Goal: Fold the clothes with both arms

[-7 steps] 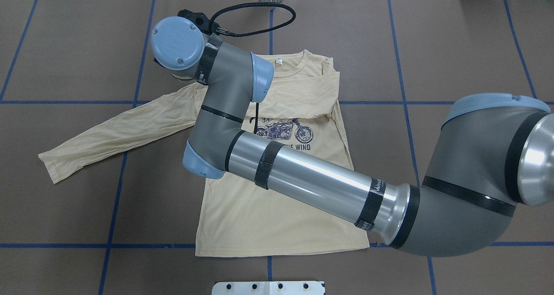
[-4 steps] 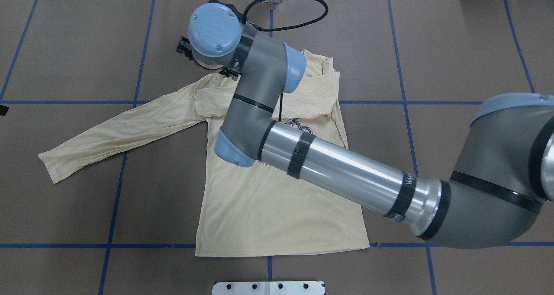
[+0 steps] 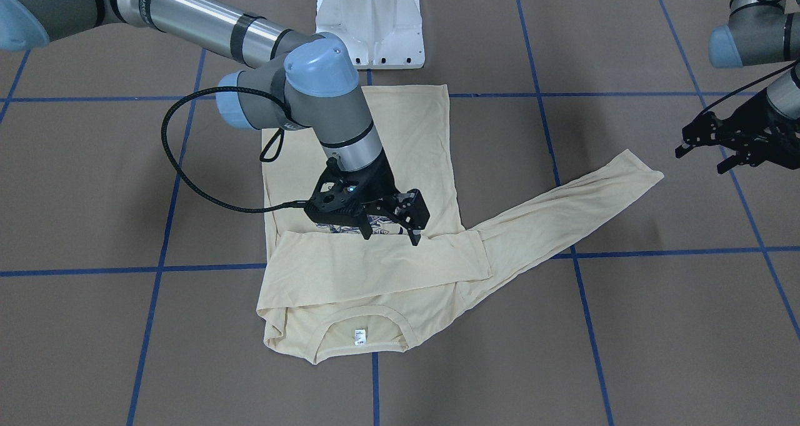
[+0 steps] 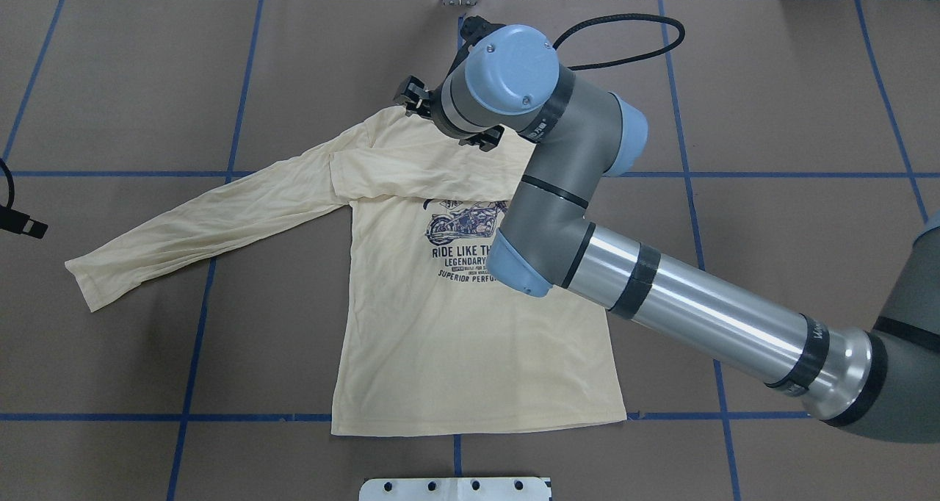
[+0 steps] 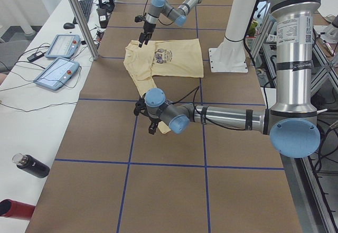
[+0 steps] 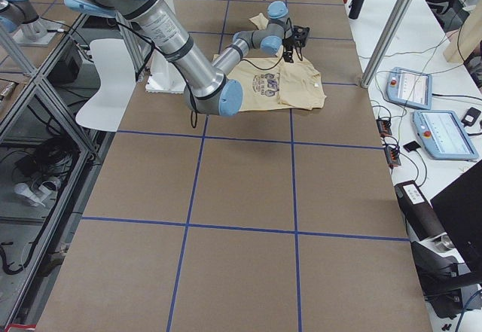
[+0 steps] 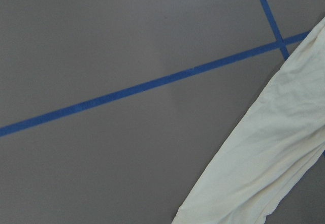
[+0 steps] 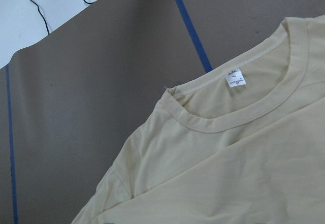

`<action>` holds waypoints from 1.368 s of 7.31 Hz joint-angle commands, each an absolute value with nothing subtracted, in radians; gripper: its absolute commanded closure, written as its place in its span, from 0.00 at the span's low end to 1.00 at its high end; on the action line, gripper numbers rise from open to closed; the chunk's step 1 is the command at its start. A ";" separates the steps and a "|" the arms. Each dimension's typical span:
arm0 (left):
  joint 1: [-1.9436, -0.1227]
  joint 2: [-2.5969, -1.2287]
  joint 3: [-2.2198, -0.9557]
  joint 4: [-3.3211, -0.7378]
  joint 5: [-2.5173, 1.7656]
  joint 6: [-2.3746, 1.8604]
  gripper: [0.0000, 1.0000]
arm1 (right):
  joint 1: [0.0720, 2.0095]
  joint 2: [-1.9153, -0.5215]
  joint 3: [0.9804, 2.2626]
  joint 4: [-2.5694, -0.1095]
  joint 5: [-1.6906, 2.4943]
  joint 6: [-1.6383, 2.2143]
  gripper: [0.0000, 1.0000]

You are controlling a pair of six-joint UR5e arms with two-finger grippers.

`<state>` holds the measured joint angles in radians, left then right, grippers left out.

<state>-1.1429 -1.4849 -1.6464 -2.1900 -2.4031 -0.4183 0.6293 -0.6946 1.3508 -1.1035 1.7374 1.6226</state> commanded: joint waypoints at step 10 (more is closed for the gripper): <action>-1.015 -1.497 -1.482 -2.417 -2.396 -0.477 0.26 | 0.609 -0.744 1.397 -1.086 1.729 1.628 0.05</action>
<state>-1.0156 -1.4955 -1.4888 -2.4007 -2.3976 -0.4773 0.6138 -0.7419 1.3988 -1.0967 1.7299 1.6289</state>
